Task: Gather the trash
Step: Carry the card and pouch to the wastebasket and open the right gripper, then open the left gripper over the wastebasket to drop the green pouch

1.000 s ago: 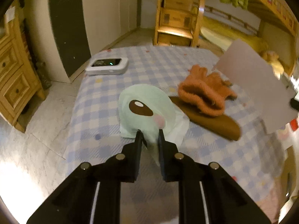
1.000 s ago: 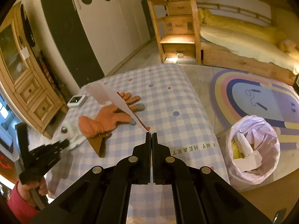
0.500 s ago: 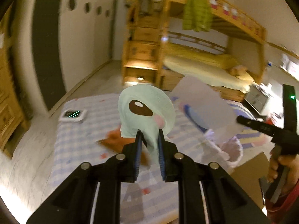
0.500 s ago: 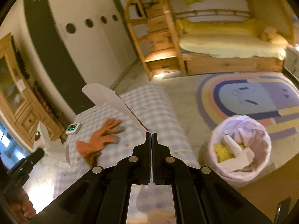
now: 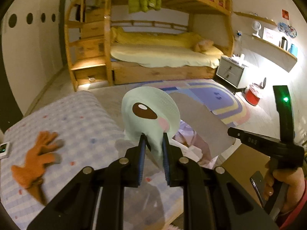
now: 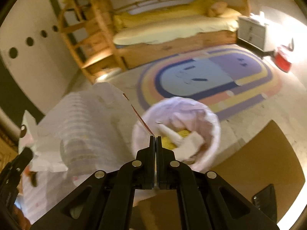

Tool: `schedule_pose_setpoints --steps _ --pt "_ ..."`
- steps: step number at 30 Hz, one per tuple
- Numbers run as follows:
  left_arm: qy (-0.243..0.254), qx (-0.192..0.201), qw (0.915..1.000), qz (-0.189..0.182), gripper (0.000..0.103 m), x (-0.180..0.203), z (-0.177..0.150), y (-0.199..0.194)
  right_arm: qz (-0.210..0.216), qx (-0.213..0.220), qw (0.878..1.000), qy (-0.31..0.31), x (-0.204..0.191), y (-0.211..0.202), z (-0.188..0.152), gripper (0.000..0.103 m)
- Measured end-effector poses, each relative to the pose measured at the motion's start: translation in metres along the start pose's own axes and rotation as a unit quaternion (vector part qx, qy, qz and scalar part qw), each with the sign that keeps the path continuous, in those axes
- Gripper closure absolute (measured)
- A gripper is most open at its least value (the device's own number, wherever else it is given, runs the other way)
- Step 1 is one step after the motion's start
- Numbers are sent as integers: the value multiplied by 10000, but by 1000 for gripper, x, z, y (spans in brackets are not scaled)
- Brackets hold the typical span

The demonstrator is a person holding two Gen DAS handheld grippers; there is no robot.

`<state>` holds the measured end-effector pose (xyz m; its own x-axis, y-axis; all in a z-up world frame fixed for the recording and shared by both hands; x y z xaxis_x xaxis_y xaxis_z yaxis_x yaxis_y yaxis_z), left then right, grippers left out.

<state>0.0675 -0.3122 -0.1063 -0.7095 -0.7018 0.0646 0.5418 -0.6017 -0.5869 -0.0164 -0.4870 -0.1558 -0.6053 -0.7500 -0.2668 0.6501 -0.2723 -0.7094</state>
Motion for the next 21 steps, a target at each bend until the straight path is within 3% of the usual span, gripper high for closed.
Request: schedule_pose_setpoints --steps 3,6,7,8,21 --pt "48 -148 9999 -74 88 10 0 22 -138 -50 9998 92 18 17 5 100" --pt "11 -232 9996 -130 88 14 1 35 -61 -63 9999 120 25 33 12 89" --pt "13 -247 9996 -140 87 13 0 34 1 -72 9999 146 29 33 13 72" --pt "29 -273 9995 -152 87 16 0 38 72 -52 9998 183 32 33 15 61" --pt "466 -436 9967 -494 86 60 2 81 -18 332 9994 57 46 0 28 61"
Point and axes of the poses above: each gripper's, at about its wrist camera, not at the fingertips, and y roughly the way its jaws point, x to its right, z to its top, the point moved 5 cm from there along y, roughly the way its jaws point, and after that the axes turned 4 degrees about x, right-handed, at the moved point
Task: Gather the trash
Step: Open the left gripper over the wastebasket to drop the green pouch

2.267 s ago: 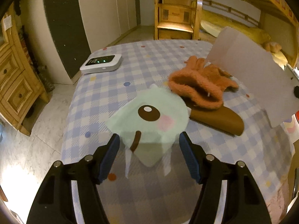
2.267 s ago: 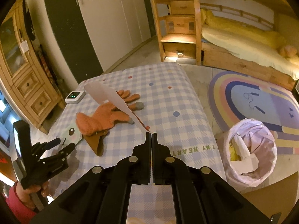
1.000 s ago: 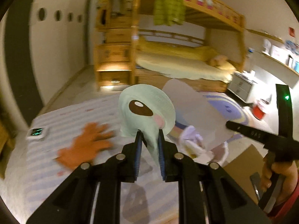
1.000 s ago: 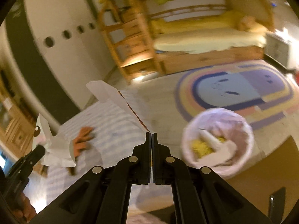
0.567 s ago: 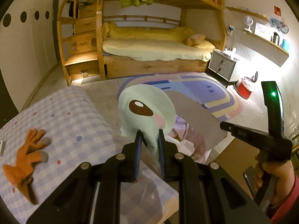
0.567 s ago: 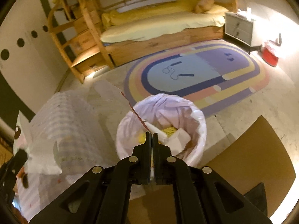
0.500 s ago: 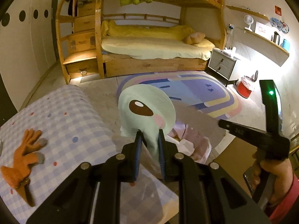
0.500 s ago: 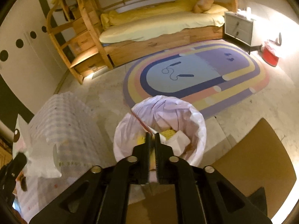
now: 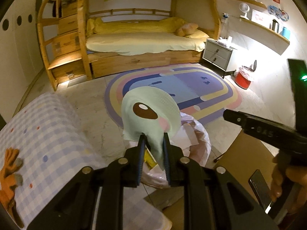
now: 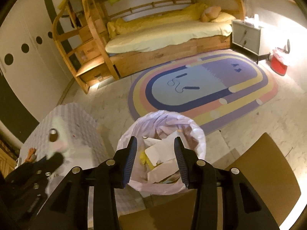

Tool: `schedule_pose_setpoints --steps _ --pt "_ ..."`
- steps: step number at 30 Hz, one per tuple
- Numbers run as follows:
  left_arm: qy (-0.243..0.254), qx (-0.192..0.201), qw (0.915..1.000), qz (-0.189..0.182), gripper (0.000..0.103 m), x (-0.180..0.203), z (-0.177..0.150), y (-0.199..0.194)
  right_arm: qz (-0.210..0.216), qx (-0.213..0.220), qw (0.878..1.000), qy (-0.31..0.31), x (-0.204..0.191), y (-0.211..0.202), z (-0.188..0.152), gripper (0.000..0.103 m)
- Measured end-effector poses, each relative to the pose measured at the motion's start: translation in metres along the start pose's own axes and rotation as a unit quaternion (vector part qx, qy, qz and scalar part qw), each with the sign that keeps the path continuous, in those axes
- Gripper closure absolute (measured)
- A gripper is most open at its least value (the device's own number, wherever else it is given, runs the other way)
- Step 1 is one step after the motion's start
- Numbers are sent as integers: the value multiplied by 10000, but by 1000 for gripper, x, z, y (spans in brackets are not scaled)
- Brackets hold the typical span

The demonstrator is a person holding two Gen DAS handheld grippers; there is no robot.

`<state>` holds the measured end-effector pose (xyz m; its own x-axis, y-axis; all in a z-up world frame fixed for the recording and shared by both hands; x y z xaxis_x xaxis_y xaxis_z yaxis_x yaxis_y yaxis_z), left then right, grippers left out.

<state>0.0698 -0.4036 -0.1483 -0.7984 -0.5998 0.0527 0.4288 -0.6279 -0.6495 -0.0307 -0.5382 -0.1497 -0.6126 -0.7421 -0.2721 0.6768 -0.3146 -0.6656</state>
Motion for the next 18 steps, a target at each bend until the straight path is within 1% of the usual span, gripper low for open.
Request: schedule_pose_setpoints --steps 3,6,8,9,10,13,16,18 --pt "98 22 9999 -120 85 14 9 11 -19 98 9999 81 8 -8 6 61" --pt "236 83 9995 -193 80 28 22 23 -69 234 9996 166 18 -17 12 61" --pt "295 115 9992 -245 69 35 31 31 -123 305 9992 227 23 -21 16 61" --pt "319 166 9991 -241 58 37 34 32 -143 324 9991 248 26 -23 16 61" --pt "341 253 9989 -222 50 36 38 31 -174 352 9989 268 29 -24 17 61" --pt "329 345 9988 -136 46 32 42 26 -208 374 9986 309 32 -27 18 61" --pt "217 363 9991 -1 46 22 40 16 -175 346 9988 308 30 -28 16 61" --pt "100 335 9993 119 46 10 33 6 -123 331 9990 278 29 -30 15 61"
Point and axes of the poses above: each gripper's, at about its wrist camera, not at the fingertips, and y roughly the way its jaws point, x to its right, z to its top, the point moved 5 cm from there along y, roughly the way its jaws point, and after that the axes turned 4 degrees about x, right-handed, at the moved point
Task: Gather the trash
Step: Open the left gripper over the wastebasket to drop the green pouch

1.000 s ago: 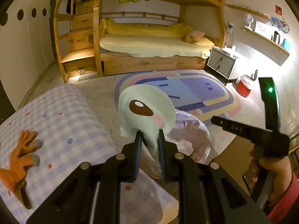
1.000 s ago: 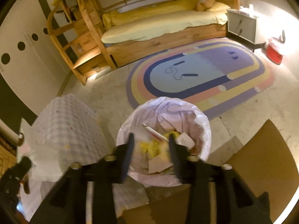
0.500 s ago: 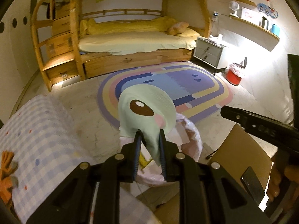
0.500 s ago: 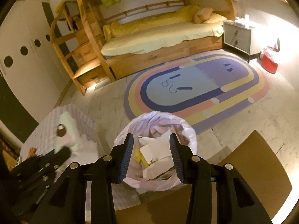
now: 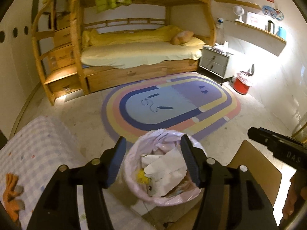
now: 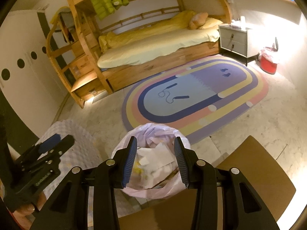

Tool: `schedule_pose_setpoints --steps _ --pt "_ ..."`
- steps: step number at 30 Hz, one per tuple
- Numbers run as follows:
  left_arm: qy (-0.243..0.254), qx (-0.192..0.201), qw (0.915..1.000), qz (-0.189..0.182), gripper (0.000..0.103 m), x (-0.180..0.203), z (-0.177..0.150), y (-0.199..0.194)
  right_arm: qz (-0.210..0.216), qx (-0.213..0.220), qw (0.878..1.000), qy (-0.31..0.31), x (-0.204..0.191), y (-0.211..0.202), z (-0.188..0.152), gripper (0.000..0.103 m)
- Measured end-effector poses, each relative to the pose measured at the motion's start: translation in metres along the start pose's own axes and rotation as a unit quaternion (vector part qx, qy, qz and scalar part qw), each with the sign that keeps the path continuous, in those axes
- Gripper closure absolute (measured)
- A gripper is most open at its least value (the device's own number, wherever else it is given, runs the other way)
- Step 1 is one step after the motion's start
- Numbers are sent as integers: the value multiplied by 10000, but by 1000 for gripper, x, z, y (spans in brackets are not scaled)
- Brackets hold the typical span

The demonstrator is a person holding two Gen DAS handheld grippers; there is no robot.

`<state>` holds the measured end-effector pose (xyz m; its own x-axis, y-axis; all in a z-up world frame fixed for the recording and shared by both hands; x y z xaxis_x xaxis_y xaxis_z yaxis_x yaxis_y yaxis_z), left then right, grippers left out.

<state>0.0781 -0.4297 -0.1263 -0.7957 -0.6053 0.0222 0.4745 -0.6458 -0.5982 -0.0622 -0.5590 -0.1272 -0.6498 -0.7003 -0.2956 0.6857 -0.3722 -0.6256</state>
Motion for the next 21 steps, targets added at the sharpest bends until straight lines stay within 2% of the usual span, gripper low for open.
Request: schedule_pose_setpoints --steps 5,11,17,21 --pt "-253 -66 9993 281 46 -29 -17 -29 167 27 9998 -134 -19 -14 -5 61" --pt "-424 41 9972 618 46 -60 -31 -76 439 93 9983 -370 -56 -33 -15 61" --pt "-660 182 9925 1010 43 -92 -45 -128 767 31 9943 -740 -105 -46 -28 61" --pt "-810 165 9865 1417 43 -121 -67 -159 1081 -27 9882 -1085 -148 -55 -40 61"
Point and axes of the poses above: each gripper's, at about its wrist camera, not at the fingertips, and y roughly the way its jaws point, x to its right, z to its top, the point moved 5 cm from there along y, roughly the way its jaws point, and after that the axes turned 4 degrees about x, right-handed, at the moved point
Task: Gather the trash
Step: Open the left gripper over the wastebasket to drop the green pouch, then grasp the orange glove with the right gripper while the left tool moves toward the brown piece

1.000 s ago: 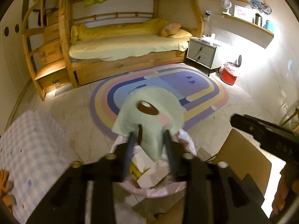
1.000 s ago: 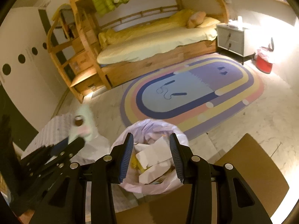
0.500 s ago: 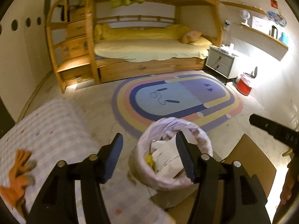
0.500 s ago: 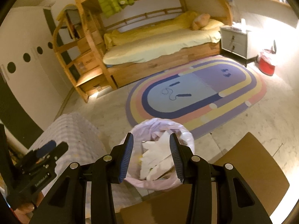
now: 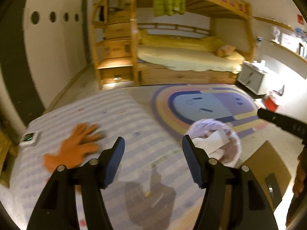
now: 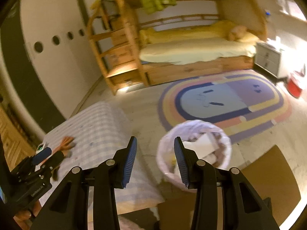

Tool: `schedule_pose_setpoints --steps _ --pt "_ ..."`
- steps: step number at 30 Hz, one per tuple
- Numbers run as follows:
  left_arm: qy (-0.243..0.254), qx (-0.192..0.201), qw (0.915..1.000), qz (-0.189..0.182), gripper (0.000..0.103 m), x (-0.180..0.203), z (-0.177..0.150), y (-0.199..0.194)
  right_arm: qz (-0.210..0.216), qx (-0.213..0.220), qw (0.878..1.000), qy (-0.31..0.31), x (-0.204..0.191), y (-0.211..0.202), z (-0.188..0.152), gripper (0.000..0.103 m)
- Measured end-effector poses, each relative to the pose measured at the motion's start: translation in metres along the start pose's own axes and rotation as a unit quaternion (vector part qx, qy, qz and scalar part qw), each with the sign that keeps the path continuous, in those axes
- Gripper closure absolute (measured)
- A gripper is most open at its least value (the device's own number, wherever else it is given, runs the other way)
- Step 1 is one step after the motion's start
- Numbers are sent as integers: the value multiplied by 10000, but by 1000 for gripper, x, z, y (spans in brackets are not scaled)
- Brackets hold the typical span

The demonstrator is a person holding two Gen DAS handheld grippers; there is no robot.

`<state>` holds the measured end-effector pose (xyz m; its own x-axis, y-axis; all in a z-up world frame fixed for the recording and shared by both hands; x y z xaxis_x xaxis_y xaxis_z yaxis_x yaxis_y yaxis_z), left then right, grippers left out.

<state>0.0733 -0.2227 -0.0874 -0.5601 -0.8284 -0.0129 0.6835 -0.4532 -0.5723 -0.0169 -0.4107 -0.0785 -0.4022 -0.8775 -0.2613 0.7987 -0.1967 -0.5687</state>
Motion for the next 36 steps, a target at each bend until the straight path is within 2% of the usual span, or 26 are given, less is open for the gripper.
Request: schedule_pose_setpoints --steps 6,11,16,17,22,27,36 --pt "-552 -67 9964 634 43 -84 -27 -37 678 -203 9956 -620 -82 17 -6 61" --pt "-1277 -213 9850 1145 40 -155 -51 -59 1203 -369 9858 -1111 -149 29 -16 61" --pt "-1537 -342 9739 1635 40 -204 -74 -68 1518 -591 9736 -1600 -198 40 -41 61" --pt "-1553 -339 9727 1690 40 -210 -77 -70 1591 -686 9691 -1755 -211 45 -48 61" --pt "-1628 -332 9679 1884 40 -233 -88 -74 1717 -862 9616 -1962 -238 59 -61 63" --pt "-1631 -448 9668 1918 40 -244 -97 -64 1937 -1093 9476 -2292 -264 77 -76 73" --pt "-1678 -445 9658 1926 40 -257 -90 -57 2265 -1380 9205 -2870 -316 102 -99 70"
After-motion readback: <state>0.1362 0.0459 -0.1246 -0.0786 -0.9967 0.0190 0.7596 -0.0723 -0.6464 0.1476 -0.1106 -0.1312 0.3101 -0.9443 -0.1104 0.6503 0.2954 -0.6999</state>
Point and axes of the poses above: each gripper's, at about its wrist camera, not at the fingertips, and y roughly the way its jaws point, x to its right, z to its top, the point moved 5 cm from there along y, roughly the way its jaws point, and after that the axes turned 4 degrees about x, right-handed, at the moved point
